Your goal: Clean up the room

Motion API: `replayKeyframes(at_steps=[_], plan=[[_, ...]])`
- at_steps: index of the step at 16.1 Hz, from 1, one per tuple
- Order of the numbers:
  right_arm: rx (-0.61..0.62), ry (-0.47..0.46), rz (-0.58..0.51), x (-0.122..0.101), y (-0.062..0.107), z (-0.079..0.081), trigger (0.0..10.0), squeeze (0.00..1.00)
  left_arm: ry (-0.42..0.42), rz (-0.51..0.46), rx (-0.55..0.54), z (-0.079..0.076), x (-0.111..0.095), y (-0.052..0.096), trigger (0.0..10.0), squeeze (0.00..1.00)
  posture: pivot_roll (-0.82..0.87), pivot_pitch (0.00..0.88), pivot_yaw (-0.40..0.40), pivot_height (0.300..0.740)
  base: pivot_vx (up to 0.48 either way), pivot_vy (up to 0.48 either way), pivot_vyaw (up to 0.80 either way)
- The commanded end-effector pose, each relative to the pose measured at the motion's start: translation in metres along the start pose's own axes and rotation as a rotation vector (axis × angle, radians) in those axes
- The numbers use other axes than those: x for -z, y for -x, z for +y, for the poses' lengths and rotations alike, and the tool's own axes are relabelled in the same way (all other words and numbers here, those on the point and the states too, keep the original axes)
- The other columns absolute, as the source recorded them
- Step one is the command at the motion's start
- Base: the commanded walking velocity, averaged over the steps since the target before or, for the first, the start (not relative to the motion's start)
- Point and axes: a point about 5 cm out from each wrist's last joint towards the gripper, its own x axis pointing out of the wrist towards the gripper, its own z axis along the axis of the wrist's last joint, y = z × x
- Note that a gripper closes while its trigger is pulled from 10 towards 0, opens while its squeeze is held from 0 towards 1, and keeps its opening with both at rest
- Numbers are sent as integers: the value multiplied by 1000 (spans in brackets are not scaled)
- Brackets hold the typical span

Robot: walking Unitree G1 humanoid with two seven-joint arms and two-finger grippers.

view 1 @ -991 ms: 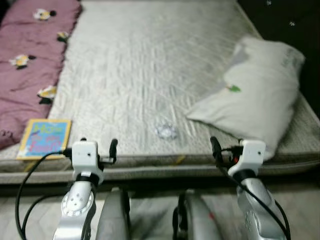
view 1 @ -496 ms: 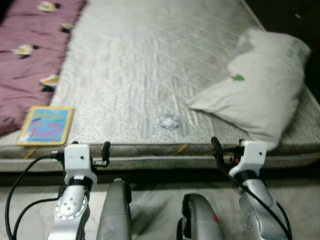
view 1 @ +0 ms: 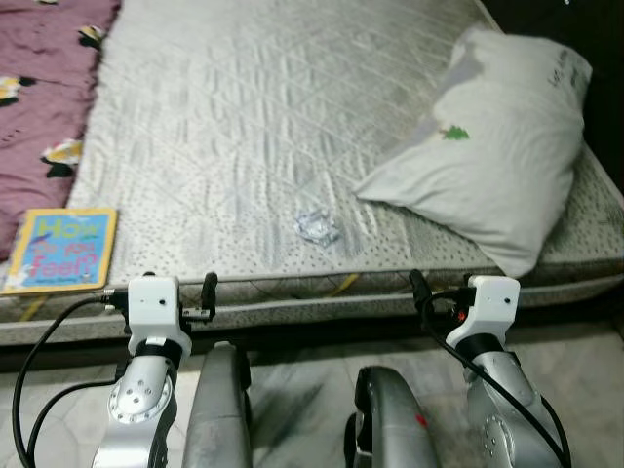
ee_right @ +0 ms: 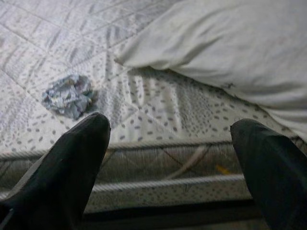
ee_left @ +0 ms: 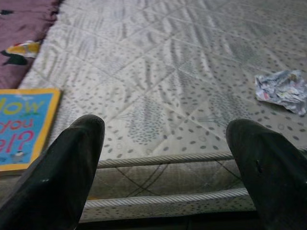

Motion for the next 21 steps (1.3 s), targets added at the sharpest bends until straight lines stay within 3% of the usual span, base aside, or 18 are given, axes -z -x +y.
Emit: replayKeyframes(at_steps=[1, 3, 8, 21], plan=[[-3, -6, 10, 0, 2, -1, 10000, 0, -7, 11, -10, 3, 1, 3, 10000, 0, 5, 268, -13, 590, 0, 0, 0], [-9, -10, 8, -1, 1, 0, 10000, 0, -6, 10, -11, 3, 0, 3, 10000, 0, 7, 271, -16, 566, 0, 0, 0], [-50, 4, 1, -4, -4, 3, 10000, 0, 4, 2, -12, 3, -2, 1, 10000, 0, 14, 260, -15, 566, 0, 0, 0], [-125, 6, -14, -6, -6, 12, 10000, 0, 23, -4, 15, 0, -3, -2, 10000, 0, 14, 255, -18, 566, 93, 0, 385]])
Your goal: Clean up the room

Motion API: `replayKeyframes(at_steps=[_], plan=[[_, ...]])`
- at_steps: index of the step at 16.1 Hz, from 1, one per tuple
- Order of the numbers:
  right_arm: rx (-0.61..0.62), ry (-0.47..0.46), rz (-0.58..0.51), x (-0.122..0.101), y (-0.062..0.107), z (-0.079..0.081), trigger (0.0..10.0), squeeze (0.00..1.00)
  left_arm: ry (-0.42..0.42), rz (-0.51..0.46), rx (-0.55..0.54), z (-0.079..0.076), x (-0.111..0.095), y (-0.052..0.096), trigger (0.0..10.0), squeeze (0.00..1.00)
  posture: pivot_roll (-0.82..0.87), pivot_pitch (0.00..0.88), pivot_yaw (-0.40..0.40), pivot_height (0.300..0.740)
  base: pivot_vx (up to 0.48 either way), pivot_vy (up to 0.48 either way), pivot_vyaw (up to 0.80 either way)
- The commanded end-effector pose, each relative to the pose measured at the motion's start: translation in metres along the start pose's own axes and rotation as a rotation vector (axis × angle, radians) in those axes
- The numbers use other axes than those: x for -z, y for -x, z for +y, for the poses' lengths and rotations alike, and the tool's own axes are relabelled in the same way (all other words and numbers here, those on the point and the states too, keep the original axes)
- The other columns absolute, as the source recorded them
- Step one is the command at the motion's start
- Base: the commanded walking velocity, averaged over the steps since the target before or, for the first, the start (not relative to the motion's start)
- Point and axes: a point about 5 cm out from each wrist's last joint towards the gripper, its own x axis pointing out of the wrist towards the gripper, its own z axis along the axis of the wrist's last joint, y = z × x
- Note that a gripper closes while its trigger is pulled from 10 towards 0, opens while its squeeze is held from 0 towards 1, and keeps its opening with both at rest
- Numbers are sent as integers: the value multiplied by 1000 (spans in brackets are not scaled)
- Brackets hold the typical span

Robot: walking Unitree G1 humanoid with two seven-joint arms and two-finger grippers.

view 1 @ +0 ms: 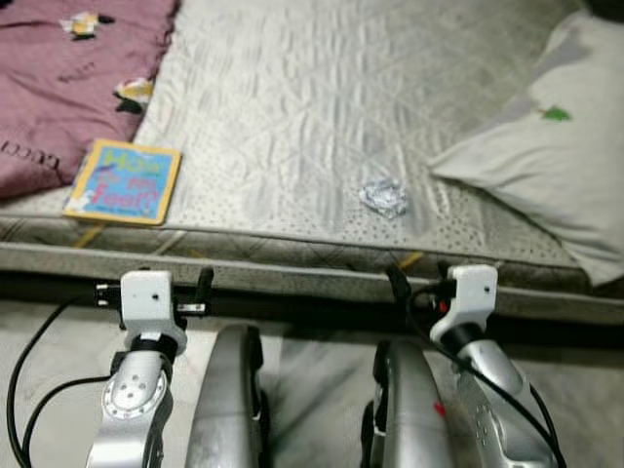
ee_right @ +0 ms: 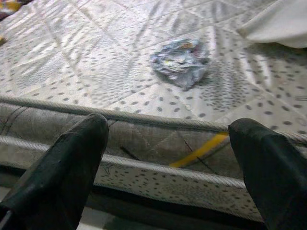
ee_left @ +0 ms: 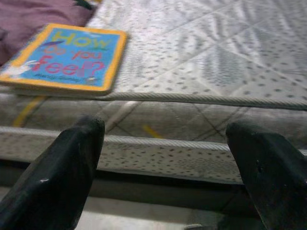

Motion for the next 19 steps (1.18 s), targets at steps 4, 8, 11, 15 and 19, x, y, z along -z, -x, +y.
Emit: replayKeyframes(at_steps=[4, 8, 11, 15, 19], plan=[[27, -7, 18, 4, 4, -5, 10000, 0, 2, 7, 9, -1, 1, 1, 10000, 0, 11, 258, -17, 566, 67, 0, 0], [29, -6, 19, 4, 4, -5, 10000, 0, 8, 3, 17, -2, 1, 1, 10000, 0, 11, 259, -16, 566, 308, 0, 0], [30, -6, 20, 4, 4, -5, 10000, 0, 8, 3, 20, -3, 1, 1, 10000, 0, 11, 258, -16, 566, 341, 0, 0], [32, -8, 20, 4, 4, -5, 10000, 0, 9, 3, 23, -4, 1, 1, 10000, 0, 11, 258, -16, 566, 350, 0, 0], [31, -11, 22, 5, 4, -6, 10000, 0, 10, 6, 25, -4, 1, 0, 10000, 0, 10, 258, -16, 566, 333, 0, 0]])
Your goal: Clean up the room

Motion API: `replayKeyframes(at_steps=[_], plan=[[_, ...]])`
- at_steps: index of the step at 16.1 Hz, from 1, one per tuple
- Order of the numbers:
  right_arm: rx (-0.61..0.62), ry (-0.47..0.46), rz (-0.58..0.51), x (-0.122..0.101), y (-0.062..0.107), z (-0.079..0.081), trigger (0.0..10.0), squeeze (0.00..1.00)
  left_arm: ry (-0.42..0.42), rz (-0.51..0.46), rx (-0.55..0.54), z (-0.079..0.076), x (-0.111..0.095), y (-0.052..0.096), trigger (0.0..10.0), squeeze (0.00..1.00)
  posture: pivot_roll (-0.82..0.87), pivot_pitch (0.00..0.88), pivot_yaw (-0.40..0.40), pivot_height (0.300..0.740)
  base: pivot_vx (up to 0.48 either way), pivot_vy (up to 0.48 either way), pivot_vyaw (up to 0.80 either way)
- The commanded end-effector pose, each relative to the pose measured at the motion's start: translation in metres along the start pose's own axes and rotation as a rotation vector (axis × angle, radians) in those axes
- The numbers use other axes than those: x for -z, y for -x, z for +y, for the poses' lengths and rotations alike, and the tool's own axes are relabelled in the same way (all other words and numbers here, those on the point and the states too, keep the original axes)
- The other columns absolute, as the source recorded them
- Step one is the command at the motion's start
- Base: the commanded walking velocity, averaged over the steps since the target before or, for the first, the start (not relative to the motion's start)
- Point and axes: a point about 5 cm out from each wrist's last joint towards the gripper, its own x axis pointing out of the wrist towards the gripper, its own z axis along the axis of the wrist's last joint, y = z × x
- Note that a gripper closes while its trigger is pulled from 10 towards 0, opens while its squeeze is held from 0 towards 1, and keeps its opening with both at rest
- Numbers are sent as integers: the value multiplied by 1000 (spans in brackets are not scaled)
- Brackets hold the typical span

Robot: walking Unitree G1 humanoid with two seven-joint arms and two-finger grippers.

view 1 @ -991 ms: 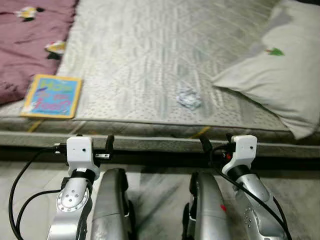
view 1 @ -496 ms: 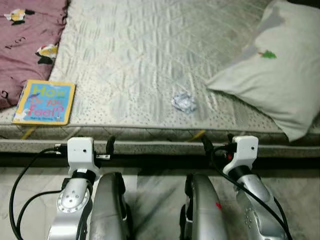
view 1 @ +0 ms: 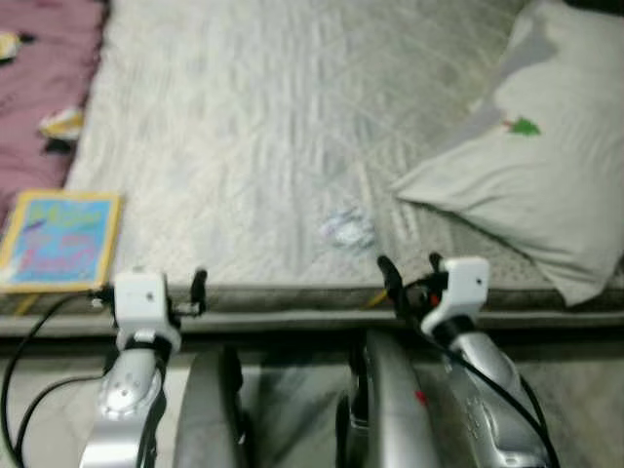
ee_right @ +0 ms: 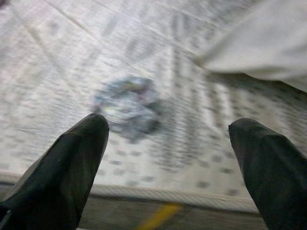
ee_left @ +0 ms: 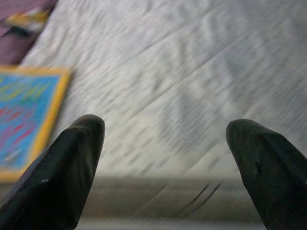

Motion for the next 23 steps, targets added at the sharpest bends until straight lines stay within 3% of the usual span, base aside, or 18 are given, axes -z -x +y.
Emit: replayKeyframes(at_steps=[1, 7, 11, 16, 21, 23], plan=[[43, 3, 21, 3, 7, -12, 10000, 0, 21, 16, 18, -7, 5, 4, 10000, 0, 10, 258, -16, 566, 0, 0, 0], [-55, 33, 29, 4, 4, -3, 10000, 0, -35, 44, -62, 5, 8, 11, 10000, 0, 34, 271, -21, 566, 0, 0, 560], [-89, 52, 23, 4, -22, 0, 10000, 0, -82, 114, -125, 28, 16, 28, 10000, 0, 90, 310, -20, 566, 0, 0, 161], [-67, 59, -27, -4, -53, 5, 10000, 0, -94, 127, -100, 30, 9, 48, 10000, 0, 157, 375, -16, 566, 0, 0, 0], [-96, 87, -48, -7, -74, 13, 10000, 0, -92, 134, -98, 31, 4, 57, 10000, 0, 194, 402, -10, 566, 0, 0, 0], [-81, 85, -84, -16, -88, 15, 10000, 0, -93, 135, -88, 30, 0, 59, 10000, 0, 208, 410, -7, 537, 0, 0, 0]])
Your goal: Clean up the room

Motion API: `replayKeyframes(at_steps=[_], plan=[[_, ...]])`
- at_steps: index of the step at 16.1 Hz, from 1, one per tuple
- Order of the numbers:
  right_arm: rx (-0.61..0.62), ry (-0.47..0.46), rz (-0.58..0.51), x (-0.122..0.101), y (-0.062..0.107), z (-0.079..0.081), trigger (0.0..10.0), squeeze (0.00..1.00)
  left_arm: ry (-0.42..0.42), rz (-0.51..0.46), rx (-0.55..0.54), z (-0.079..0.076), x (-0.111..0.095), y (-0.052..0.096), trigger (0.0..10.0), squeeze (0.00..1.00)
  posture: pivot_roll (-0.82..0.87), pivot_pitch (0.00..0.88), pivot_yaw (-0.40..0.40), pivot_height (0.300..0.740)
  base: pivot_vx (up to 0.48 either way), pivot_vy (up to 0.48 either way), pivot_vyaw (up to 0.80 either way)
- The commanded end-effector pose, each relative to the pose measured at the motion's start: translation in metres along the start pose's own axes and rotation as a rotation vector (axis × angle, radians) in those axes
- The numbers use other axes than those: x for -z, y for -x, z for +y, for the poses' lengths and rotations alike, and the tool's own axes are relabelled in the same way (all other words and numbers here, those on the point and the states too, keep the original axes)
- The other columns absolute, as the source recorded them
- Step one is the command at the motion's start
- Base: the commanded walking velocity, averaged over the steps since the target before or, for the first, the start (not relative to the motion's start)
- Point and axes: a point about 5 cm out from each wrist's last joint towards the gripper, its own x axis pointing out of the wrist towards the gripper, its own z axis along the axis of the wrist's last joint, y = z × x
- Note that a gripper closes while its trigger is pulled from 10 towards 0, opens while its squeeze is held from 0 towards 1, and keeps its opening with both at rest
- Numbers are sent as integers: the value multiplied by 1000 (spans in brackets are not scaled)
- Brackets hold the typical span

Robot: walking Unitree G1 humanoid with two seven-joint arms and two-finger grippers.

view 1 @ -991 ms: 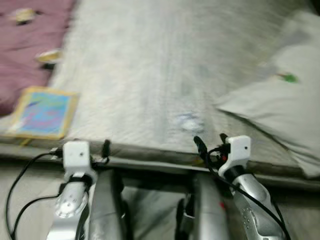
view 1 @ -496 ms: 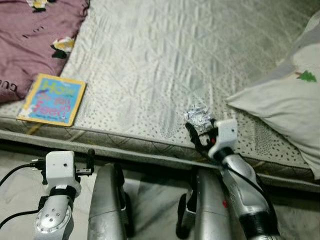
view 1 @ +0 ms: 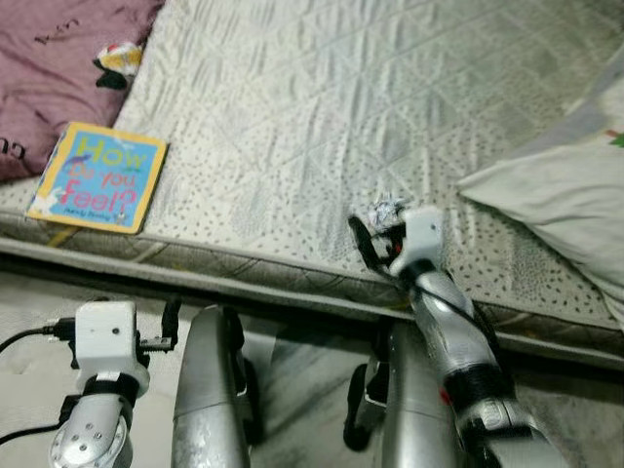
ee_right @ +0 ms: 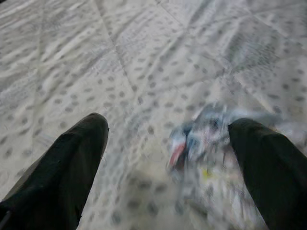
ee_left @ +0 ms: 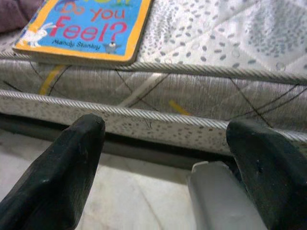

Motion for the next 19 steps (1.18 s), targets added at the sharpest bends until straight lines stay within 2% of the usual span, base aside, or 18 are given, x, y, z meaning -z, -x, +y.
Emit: replayKeyframes(at_steps=[1, 3, 7, 10, 13, 17, 18, 19], plan=[[20, -11, 22, 9, 4, -2, 10000, 0, -8, 27, 3, 2, 3, 4, 10000, 0, 210, 413, -6, 532, 0, 0, 0], [40, 7, 12, 9, 2, -5, 10000, 0, -7, 31, 5, 1, 3, 5, 10000, 0, 211, 415, -6, 532, 0, 0, 0], [138, 68, 10, 11, 2, -22, 10000, 0, -3, 35, 8, 0, 1, 6, 10000, 0, 211, 420, -3, 532, 0, 0, 0], [192, 56, -61, -7, -3, -35, 10000, 0, -1, 32, 9, -1, 0, 4, 10000, 0, 210, 417, -3, 532, 0, 0, 0], [197, 76, -85, -13, -7, -36, 10000, 0, 4, 30, 14, -4, 0, 3, 10000, 0, 203, 414, -4, 532, 0, 0, 0], [199, 120, -16, 2, -6, -30, 10000, 0, 8, 25, 14, -4, -2, 0, 10000, 0, 211, 411, -4, 532, 0, 0, 0], [208, 145, 6, 6, -6, -29, 0, 0, 9, 24, 12, -4, -2, 0, 10000, 0, 212, 409, -5, 532, 0, 0, 0], [213, 157, 21, 8, -7, -27, 0, 0, 9, 23, 11, -4, -2, -1, 10000, 0, 215, 408, -6, 532, 0, 0, 0]])
